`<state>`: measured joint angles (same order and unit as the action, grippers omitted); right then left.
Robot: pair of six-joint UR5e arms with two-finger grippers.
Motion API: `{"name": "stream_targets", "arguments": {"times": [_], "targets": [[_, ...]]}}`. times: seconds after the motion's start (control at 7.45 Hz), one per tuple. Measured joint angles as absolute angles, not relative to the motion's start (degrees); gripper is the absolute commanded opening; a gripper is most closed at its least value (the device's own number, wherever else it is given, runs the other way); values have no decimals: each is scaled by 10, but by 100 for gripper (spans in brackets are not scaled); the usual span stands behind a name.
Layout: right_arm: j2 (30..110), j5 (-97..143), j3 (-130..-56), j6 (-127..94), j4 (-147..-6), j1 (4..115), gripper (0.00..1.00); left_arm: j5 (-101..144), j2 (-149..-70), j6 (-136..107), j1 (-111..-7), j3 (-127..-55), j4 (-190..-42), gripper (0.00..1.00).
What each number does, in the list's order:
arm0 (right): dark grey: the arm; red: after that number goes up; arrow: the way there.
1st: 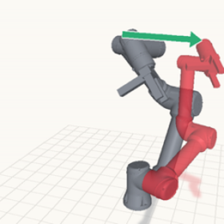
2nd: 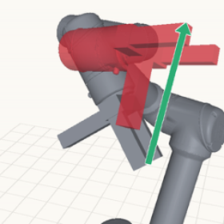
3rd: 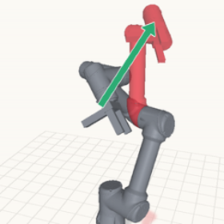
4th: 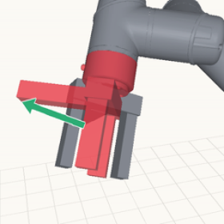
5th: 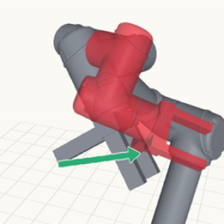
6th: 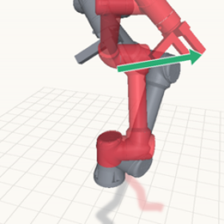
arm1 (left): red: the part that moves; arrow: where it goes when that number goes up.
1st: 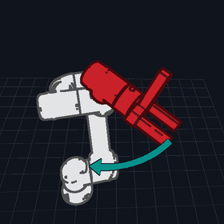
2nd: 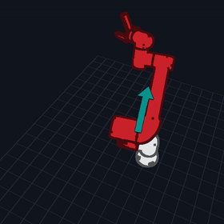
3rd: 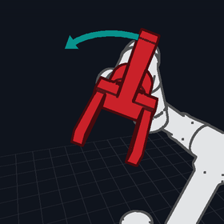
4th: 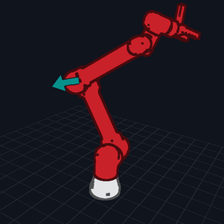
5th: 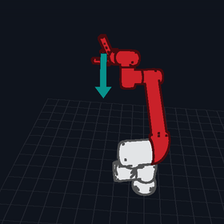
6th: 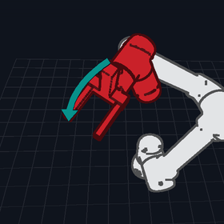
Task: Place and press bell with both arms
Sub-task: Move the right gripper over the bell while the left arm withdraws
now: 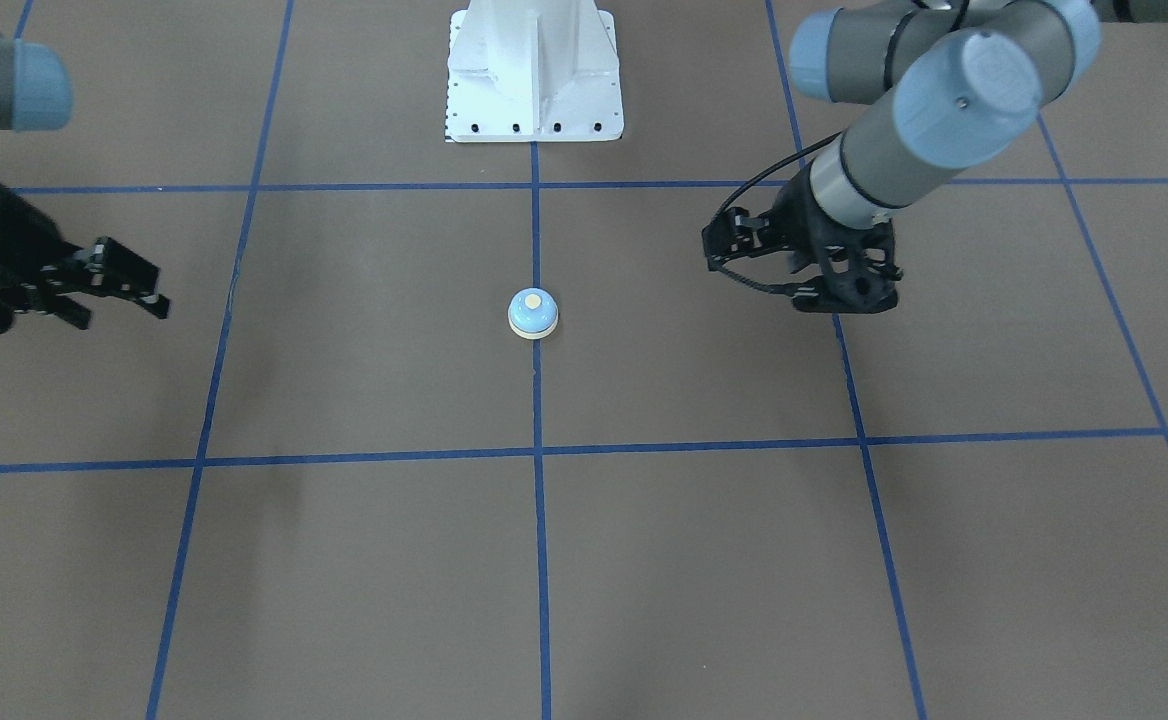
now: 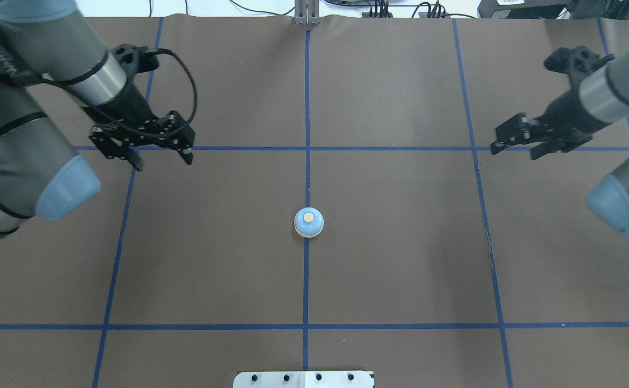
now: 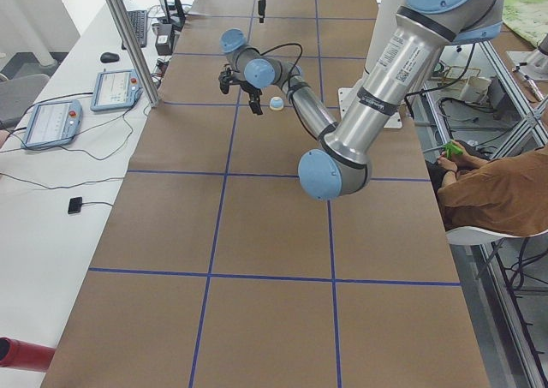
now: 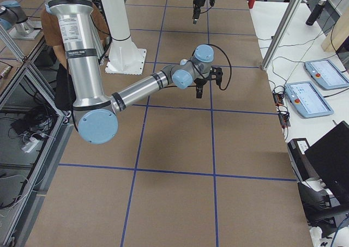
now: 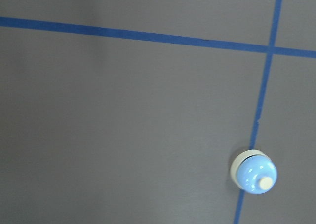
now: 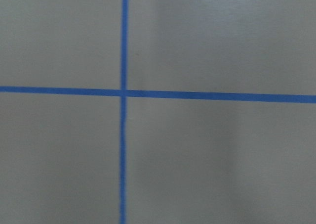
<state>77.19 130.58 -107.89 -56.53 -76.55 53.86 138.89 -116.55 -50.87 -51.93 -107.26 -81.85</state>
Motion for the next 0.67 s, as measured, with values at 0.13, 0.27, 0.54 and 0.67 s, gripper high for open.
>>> {"name": "stream_targets", "arguments": {"times": [0.13, 0.27, 0.54, 0.67], "targets": [[733, 1252, -1088, -639, -775, 473, 0, 1387, -1115, -463, -539, -1103, -819, 99], [687, 1204, -1088, -692, -803, 413, 0, 1381, -1074, -415, -558, -1117, -819, 99], [581, 1119, -1053, -747, -879, 331, 0, 1367, -1001, -308, -599, -1131, -819, 99], [530, 1098, -1013, -772, -895, 311, 0, 1361, -976, -269, -617, -1134, -819, 99]]}}
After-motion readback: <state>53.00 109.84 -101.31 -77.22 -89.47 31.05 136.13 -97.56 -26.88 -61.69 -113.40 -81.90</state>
